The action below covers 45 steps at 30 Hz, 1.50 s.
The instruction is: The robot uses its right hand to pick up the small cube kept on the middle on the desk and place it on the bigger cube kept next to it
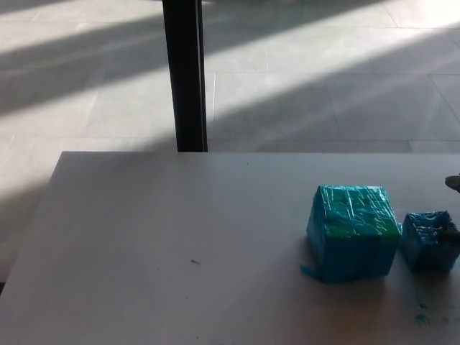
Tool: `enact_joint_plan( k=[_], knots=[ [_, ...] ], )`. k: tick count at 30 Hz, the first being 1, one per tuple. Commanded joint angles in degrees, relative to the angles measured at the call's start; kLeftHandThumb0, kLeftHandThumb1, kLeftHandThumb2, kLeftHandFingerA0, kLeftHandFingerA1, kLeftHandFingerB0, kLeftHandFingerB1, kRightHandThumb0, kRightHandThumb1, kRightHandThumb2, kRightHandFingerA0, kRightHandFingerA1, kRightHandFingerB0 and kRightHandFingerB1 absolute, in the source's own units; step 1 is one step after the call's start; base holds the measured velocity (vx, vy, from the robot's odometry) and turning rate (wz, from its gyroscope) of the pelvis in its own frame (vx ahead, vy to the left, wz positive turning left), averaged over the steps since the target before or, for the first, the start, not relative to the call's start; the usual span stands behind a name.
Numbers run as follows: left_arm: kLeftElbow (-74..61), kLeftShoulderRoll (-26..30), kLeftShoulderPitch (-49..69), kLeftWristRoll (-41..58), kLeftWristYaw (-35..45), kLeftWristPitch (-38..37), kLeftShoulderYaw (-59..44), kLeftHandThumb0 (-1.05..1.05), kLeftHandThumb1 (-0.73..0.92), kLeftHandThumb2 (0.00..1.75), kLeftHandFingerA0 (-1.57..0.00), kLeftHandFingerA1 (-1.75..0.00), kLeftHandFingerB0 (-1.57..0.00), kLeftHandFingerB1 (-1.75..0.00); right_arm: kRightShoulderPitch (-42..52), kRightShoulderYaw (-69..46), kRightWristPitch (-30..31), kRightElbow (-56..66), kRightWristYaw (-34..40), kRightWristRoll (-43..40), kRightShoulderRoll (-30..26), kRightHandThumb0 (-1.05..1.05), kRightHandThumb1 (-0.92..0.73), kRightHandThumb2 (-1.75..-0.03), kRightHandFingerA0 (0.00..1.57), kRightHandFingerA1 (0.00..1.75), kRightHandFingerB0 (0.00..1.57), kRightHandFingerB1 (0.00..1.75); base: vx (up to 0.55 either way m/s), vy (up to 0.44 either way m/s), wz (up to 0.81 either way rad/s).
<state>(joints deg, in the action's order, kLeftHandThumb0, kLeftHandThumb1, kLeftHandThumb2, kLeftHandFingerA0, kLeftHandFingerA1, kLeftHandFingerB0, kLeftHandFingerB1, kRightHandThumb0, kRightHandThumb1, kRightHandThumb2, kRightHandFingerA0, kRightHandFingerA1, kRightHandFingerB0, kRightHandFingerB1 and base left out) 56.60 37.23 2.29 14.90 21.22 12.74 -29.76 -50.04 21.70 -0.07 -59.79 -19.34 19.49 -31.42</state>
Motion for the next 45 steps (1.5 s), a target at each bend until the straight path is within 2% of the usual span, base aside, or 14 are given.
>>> enact_joint_plan(
  k=[1,12,16,17,26,28,29,32,33,35,36,37,39,45],
  knots=[
    [-0.88,1.07,0.4,0.44,-0.19,-0.27,-0.29,-0.99,0.81,0.8,-0.38,-0.53,-0.34,-0.41,-1.3,0.28,-1.94,-0.19,-0.08,2.08,1.36,-0.79,-0.46,-0.75,0.0,0.0,0.03,0.04,0.0,0.0,0.0],
    [-0.81,1.42,0.39,0.01,0.08,-0.12,0.1,-0.94,0.92,0.72,-0.36,-0.48,-0.35,-0.38,-0.84,1.54,-4.66,0.91,-1.35,4.61,0.8,-0.71,-0.39,-0.71,0.0,0.0,0.03,0.06,0.0,0.0,0.0],
    [-0.71,1.48,0.46,-0.3,0.22,-0.35,0.39,-1.01,0.82,0.84,-0.36,-0.52,-0.31,-0.4,0.3,2.21,-4.04,1.51,-3.26,5.37,-0.36,-0.75,-0.43,-0.73,0.0,0.0,0.04,0.01,0.0,0.0,0.0],
    [-0.5,1.49,0.32,-0.05,-0.03,-0.14,0.13,-0.92,0.72,1.19,-0.38,-0.6,-0.26,-0.46,0.62,2.08,-3.99,1.86,-3.72,5.23,-0.58,-0.75,-0.42,-0.72,0.0,0.0,0.04,0.0,0.0,0.0,0.0],
    [-0.57,1.67,-0.04,0.01,0.42,0.12,0.41,-0.92,0.77,1.21,-0.33,-0.58,-0.25,-0.47,1.38,3.2,-3.82,0.99,-3.67,7.06,1.07,-0.75,-0.43,-0.78,0.0,0.05,0.0,0.07,0.0,0.0,0.0],
    [-0.96,1.44,0.03,0.26,0.02,0.02,0.1,-0.93,0.92,0.71,-0.37,-0.48,-0.36,-0.39,1.0,3.63,-3.52,0.9,-3.66,7.48,2.04,-0.69,-0.37,-0.71,0.0,0.0,0.01,0.13,0.0,0.0,0.0],
    [-1.66,1.53,0.14,0.32,0.08,0.32,0.09,-0.9,0.75,1.19,-0.37,-0.6,-0.23,-0.47,0.84,3.57,-3.53,0.88,-3.61,7.43,2.54,-0.76,-0.44,-0.78,0.0,0.04,0.0,0.07,0.0,0.0,0.0],
    [-1.16,1.64,-0.38,0.57,0.3,0.55,-0.17,-1.0,0.81,0.8,-0.37,-0.52,-0.32,-0.41,0.42,3.59,-3.54,0.83,-3.87,7.59,3.46,-0.8,-0.47,-0.81,0.0,0.01,0.0,0.05,0.0,0.0,0.0],
    [-1.31,1.61,-0.39,0.5,0.25,0.47,-0.12,-0.92,0.75,1.19,-0.34,-0.59,-0.24,-0.47,0.47,3.47,-4.2,0.89,-3.95,7.48,3.59,-0.78,-0.45,-0.79,0.0,0.04,0.0,0.05,0.0,0.0,0.0],
    [-1.62,1.6,-0.29,0.43,0.22,0.29,-0.09,-0.92,0.75,1.2,-0.35,-0.59,-0.24,-0.47,0.05,3.82,-4.46,0.58,-4.18,8.02,4.3,-0.8,-0.47,-0.8,0.0,0.0,0.0,0.06,0.0,0.0,0.0],
    [-1.19,1.54,-0.5,0.34,-0.12,-0.01,-0.11,-0.9,0.75,1.19,-0.37,-0.59,-0.25,-0.48,-0.07,4.06,-4.9,0.25,-4.28,8.28,4.42,-0.81,-0.47,-0.8,0.0,0.0,0.0,0.08,0.0,0.0,0.0],
    [-0.93,1.64,-0.5,-0.24,-0.21,-0.54,0.4,-0.94,0.92,0.71,-0.38,-0.47,-0.36,-0.39,-0.09,4.07,-4.84,0.14,-4.47,8.29,4.59,-0.79,-0.45,-0.78,0.0,0.0,0.0,0.09,0.0,0.0,0.0],
    [-0.33,1.61,-0.84,0.3,-0.06,-0.21,-0.04,-0.93,0.73,1.19,-0.37,-0.59,-0.24,-0.46,-0.31,3.53,-3.61,-1.31,-4.92,7.67,5.37,-0.75,-0.41,-0.74,0.0,0.0,0.0,0.12,0.0,0.0,0.0],
    [0.17,1.53,-1.22,-0.03,0.25,-0.86,0.38,-0.91,0.74,1.19,-0.37,-0.6,-0.23,-0.47,0.04,3.68,-4.43,-2.07,-4.4,8.66,4.39,-0.37,-0.45,-0.58,0.0,0.2,0.01,0.26,0.0,0.0,0.0]
  ],
)
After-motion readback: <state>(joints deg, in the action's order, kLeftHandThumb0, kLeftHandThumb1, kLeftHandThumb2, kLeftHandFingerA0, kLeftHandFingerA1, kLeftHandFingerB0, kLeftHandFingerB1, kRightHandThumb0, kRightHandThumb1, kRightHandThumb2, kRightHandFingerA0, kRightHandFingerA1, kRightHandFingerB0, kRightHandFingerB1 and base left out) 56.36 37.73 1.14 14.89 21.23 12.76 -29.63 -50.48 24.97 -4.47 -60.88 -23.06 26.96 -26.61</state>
